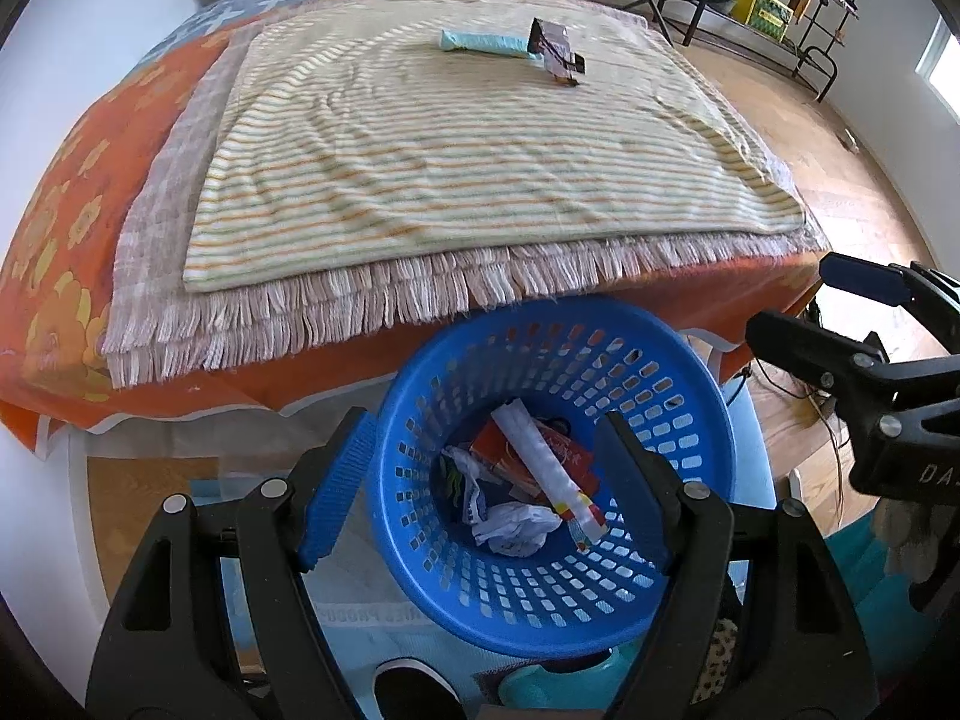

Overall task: Collect trash
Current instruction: 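Move both tools back toward the teal tube and Snickers wrapper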

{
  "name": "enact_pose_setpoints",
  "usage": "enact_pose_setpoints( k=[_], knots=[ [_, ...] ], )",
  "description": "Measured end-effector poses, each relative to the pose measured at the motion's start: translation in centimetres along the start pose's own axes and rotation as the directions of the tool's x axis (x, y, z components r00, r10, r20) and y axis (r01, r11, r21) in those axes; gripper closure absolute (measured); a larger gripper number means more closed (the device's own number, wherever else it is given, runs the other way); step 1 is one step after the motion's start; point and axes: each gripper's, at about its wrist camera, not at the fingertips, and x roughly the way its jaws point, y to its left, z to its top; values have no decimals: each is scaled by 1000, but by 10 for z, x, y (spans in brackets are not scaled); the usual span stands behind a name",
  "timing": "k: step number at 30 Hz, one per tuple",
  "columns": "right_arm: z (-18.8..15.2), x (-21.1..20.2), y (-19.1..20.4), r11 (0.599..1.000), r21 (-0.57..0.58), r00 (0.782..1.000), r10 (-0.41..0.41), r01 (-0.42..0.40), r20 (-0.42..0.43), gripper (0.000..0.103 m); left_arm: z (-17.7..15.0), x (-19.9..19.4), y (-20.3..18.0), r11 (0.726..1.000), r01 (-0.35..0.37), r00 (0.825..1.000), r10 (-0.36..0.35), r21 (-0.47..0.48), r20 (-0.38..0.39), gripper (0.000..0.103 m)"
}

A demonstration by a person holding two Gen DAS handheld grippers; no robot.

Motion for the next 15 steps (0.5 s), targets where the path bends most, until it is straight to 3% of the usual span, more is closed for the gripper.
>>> enact_pose_setpoints(
  k=[7,15],
  knots=[
    [12,-4,-2,999,14,1000,28,-28,9,10,10,-7,3,1000,6,1000,-5,-10,28,25],
    [34,-8,-8,1000,-26,998,2,-1,69,7,28,-18,7,1000,-2,998,3,-14,66,25]
  ],
)
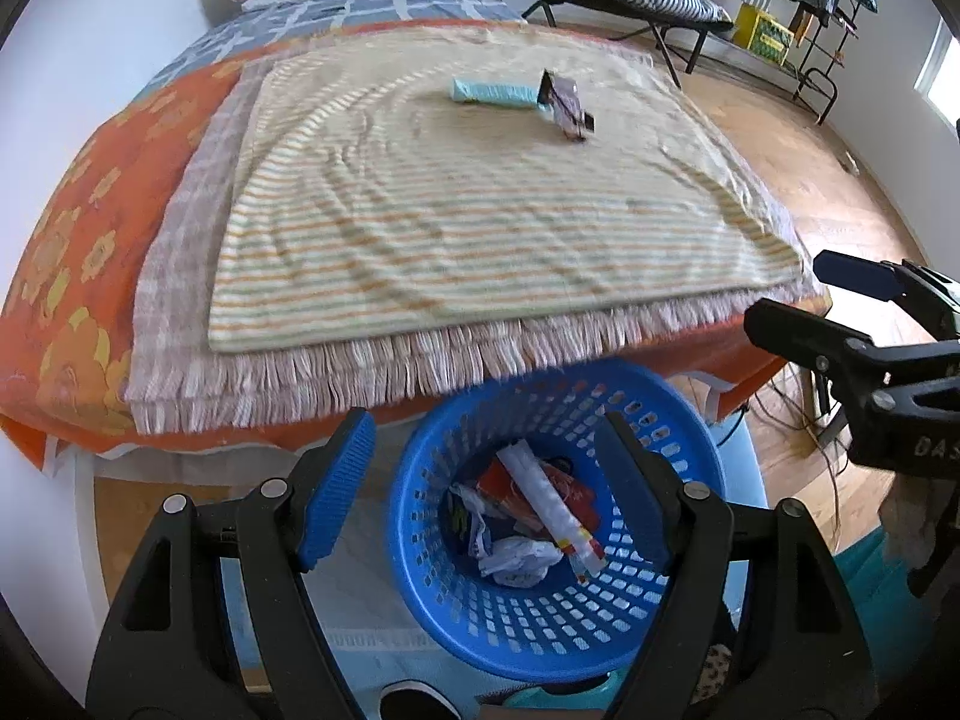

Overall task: Collect trash
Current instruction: 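Move both tools back toward the teal tube and Snickers wrapper, then grasp the teal tube with the left tool while the right tool grips the Snickers wrapper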

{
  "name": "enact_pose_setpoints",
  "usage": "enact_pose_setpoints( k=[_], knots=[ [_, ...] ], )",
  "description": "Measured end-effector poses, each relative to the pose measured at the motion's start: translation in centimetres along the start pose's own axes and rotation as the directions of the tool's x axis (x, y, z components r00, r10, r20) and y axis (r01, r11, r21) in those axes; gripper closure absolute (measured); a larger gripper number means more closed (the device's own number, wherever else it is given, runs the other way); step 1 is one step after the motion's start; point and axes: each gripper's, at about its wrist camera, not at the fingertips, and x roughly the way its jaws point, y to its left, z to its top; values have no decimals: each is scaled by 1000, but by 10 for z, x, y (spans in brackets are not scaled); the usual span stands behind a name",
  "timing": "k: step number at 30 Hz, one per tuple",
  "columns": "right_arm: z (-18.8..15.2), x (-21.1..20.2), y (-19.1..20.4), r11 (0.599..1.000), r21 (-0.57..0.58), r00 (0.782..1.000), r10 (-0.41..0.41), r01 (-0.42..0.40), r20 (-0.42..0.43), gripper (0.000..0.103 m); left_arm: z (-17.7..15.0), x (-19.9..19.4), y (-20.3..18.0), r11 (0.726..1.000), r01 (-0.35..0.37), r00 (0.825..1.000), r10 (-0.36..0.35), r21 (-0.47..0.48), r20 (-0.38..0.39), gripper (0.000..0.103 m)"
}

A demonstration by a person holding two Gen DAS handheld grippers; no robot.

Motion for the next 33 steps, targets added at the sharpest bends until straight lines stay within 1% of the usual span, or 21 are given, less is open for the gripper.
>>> enact_pose_setpoints(
  k=[2,6,10,17,25,28,32,33],
  knots=[
    [6,-1,-4,1000,-4,999,-3,4,37,2,5,-3,0,1000,0,1000,0,2,12,25],
    [19,-1,-11,1000,-6,996,-3,3,86,2,17,-7,2,1000,-12,999,11,16,36,25],
    [33,6,-13,1000,-31,995,-1,4,99,0,28,-7,5,1000,-16,999,16,18,48,25],
    [56,25,-15,998,-55,997,-9,13,75,0,45,-4,11,999,-29,998,27,38,56,25],
    [81,57,-22,998,-60,1000,8,-7,20,0,68,5,20,998,-26,998,23,58,58,25],
    [91,75,-28,999,-40,1000,16,-16,-5,3,82,10,29,998,-25,998,21,61,61,25],
    [101,99,-33,999,-36,1000,9,-10,-30,10,102,19,43,999,-31,997,28,44,69,25],
    [105,106,-34,999,-34,999,8,-9,-40,14,107,22,47,999,-28,997,26,36,72,25]
  ],
)
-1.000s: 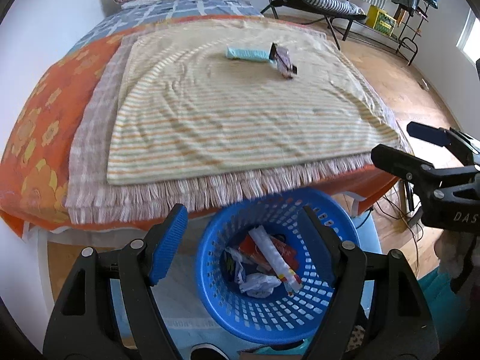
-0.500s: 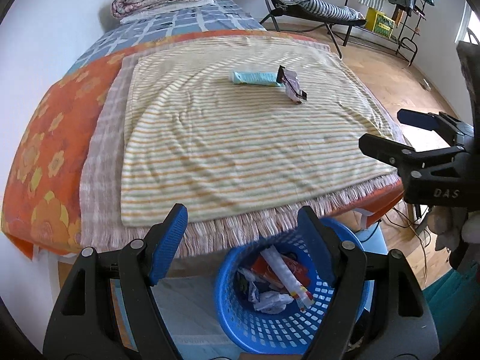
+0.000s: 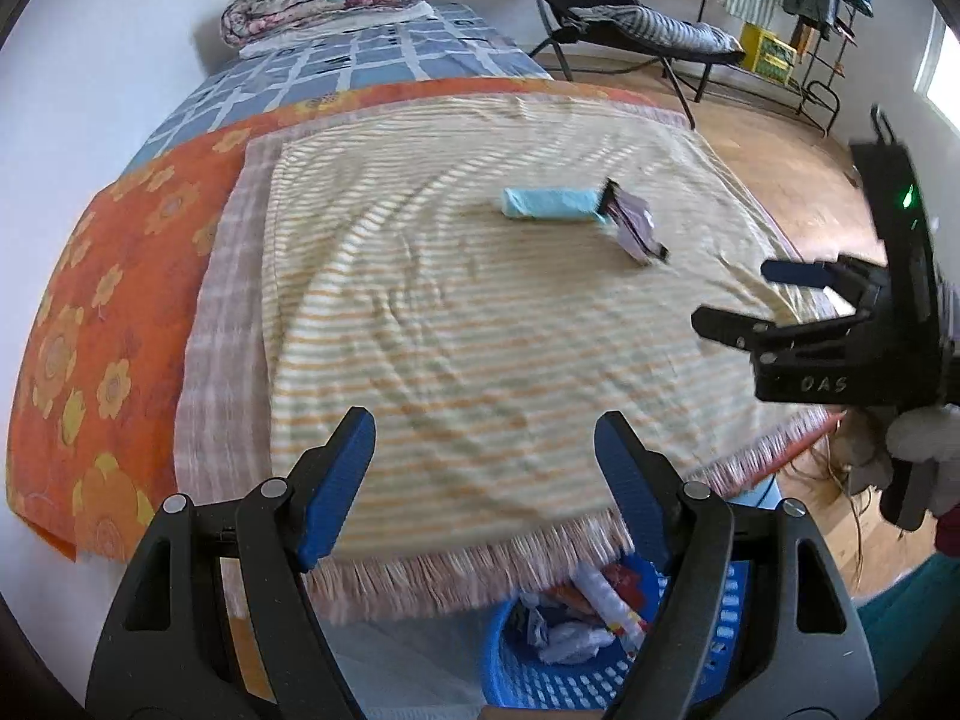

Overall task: Collect trash
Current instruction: 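Grasp the teal tube with the left tool while the right tool grips the Snickers wrapper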

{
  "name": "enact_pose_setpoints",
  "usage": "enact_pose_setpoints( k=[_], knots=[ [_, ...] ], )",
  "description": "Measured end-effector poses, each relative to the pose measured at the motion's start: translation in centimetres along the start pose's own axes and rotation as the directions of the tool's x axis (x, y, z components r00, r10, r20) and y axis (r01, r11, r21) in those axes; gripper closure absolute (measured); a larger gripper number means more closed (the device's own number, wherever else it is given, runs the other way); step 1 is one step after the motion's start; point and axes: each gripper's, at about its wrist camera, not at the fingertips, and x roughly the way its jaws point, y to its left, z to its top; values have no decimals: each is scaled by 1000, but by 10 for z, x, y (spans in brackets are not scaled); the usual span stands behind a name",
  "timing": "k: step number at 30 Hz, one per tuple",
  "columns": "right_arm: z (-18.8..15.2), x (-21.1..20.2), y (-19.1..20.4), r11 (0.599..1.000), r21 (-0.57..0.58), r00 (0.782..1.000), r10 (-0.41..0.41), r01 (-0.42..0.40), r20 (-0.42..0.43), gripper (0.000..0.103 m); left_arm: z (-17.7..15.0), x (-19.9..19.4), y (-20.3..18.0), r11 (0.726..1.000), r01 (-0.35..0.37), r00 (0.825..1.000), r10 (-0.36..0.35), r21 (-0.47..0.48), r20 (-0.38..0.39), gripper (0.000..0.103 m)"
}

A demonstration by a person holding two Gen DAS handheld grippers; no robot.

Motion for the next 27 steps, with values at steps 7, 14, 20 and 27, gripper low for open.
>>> enact_pose_setpoints(
  k=[7,14,20,27],
  knots=[
    [30,42,-19,996,93,999,20,-17,-33,25,32,27,9,1000,7,1000,-7,28,8,25],
    [53,79,-30,989,147,998,28,-20,-54,42,72,55,-7,994,56,998,-58,94,10,25],
    [54,93,-38,985,169,996,54,-42,-66,62,111,87,-19,987,114,993,-115,111,-2,25],
    [48,87,-66,964,245,990,120,-99,-75,83,151,140,-27,984,161,986,-159,69,-45,25]
  ],
)
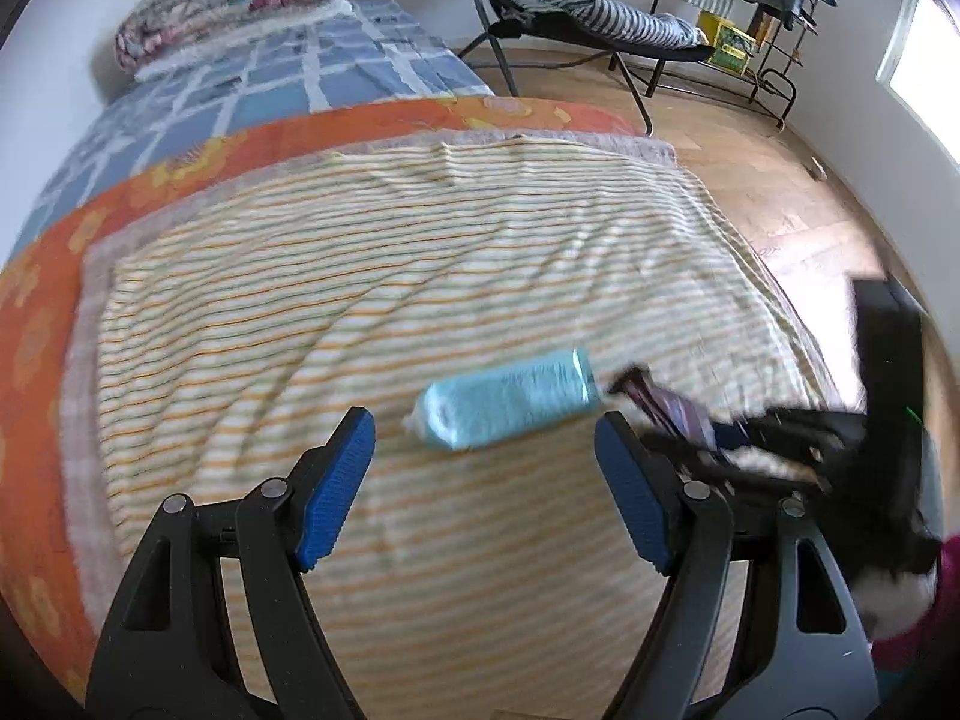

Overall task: Collect trash
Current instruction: 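Grasp the teal tube with the left tool while the right tool grips the Snickers wrapper, then carry the teal tube and Snickers wrapper with both tools over the basket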

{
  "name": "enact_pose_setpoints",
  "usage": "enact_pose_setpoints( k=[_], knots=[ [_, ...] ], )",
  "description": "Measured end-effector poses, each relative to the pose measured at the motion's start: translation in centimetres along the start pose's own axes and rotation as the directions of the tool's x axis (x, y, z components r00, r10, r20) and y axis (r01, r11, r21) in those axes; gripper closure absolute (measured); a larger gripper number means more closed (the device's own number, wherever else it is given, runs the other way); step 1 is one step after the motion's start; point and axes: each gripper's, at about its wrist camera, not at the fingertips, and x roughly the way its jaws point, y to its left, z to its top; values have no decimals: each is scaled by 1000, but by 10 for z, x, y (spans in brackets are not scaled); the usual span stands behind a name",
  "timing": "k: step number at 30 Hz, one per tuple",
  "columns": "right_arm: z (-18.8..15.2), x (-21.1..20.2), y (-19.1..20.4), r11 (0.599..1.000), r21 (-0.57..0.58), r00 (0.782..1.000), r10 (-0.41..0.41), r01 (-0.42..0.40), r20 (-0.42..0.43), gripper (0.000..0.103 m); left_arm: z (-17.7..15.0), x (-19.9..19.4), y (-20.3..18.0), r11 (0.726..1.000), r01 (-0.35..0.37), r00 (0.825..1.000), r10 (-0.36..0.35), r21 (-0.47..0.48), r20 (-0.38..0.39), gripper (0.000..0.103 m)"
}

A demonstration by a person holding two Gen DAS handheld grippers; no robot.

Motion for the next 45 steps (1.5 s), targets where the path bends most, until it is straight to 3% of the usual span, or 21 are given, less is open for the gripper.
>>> enact_pose_setpoints(
  k=[8,13,21,23,25,27,28,31,33,34,38,41,45],
  knots=[
    [-17,-19,-21,999,24,999,24,-23,-39,83,26,48,10,997,46,998,-49,-61,-49,26],
    [-22,-24,-28,1000,16,999,12,-11,-45,83,25,71,19,993,79,989,-89,-93,-115,44],
    [-23,-21,-44,998,63,999,16,-13,-40,79,3,56,10,986,159,973,-166,-54,-161,45],
    [-22,-20,-45,998,63,999,24,-21,-39,78,-5,55,-3,989,147,973,-146,-10,-181,45],
    [-23,-22,-45,998,55,999,25,-23,-41,73,-10,55,-20,992,100,978,-84,76,-192,45],
    [-21,-23,-45,999,51,999,11,-9,-35,50,-11,57,-35,987,24,985,4,158,-175,45],
    [-21,-24,-45,999,49,1000,0,1,-27,47,-11,59,-41,984,6,985,24,178,-169,45],
    [-18,-26,-45,999,41,1000,-27,27,-13,45,-10,65,-51,976,-34,984,71,215,-166,45],
    [-15,-27,-47,998,33,999,-44,44,-4,46,-13,68,-57,965,-73,981,115,251,-154,55],
    [-14,-26,-47,998,29,999,-50,50,-2,46,-14,68,-57,964,-74,982,115,255,-147,56],
    [-11,-23,-54,998,47,999,-52,52,-5,73,-22,61,-53,968,-69,985,104,241,-138,64],
    [-11,-21,-56,998,47,999,-50,50,-9,86,-22,56,-47,976,-65,986,94,208,-134,67],
    [-15,-26,-54,998,55,999,-35,36,-7,92,-25,41,-33,991,-53,991,68,126,-116,67]
  ],
)
